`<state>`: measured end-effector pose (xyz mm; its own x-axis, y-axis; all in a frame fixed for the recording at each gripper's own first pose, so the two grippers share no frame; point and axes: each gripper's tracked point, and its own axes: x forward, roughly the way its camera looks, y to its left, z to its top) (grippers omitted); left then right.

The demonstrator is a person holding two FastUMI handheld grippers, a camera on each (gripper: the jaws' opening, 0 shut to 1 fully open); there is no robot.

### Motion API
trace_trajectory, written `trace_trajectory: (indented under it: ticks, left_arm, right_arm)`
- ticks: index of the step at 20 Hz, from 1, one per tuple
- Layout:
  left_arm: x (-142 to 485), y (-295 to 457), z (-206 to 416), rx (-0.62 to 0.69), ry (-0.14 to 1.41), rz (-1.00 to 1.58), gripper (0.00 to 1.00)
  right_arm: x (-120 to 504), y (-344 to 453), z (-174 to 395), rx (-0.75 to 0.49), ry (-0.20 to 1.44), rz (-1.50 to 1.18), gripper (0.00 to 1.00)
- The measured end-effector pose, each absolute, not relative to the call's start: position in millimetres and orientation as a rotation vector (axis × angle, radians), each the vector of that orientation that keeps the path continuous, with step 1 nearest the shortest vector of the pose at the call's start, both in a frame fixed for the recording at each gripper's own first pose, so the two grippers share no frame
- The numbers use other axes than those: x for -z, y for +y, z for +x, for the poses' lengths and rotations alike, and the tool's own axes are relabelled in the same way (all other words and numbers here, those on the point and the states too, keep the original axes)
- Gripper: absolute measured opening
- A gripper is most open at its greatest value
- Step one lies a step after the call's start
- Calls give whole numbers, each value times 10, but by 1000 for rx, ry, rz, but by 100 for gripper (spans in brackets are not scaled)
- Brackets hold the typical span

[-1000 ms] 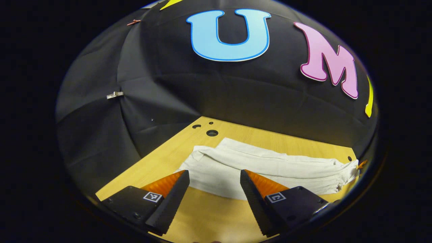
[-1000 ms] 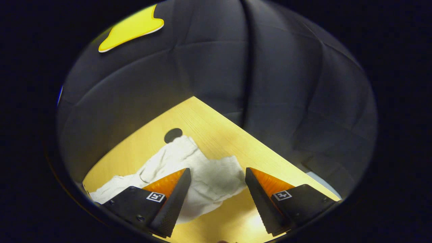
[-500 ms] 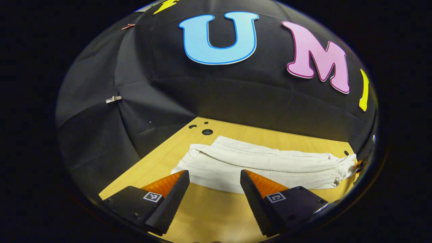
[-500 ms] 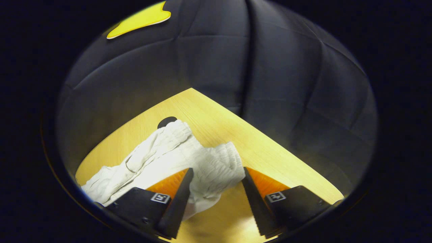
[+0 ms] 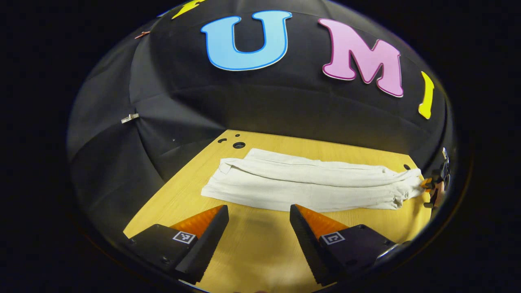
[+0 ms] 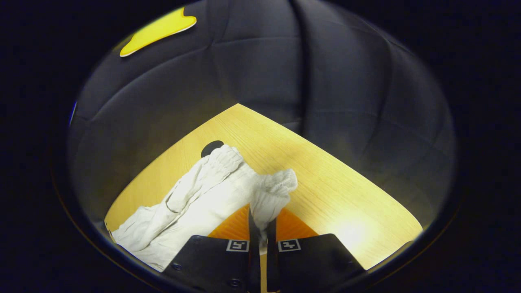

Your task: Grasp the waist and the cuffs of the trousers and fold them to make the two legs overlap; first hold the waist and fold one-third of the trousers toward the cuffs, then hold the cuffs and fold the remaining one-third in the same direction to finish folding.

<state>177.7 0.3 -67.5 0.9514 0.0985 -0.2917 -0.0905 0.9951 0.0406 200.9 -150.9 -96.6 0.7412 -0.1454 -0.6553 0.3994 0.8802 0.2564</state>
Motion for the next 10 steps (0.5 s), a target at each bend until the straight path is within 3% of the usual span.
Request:
trace_trajectory:
  ticks: [10]
  left_arm:
    - [582,71,1645,-130,271,23,95]
  right_arm:
    - [-340,-1299,1914,119,472,188,10]
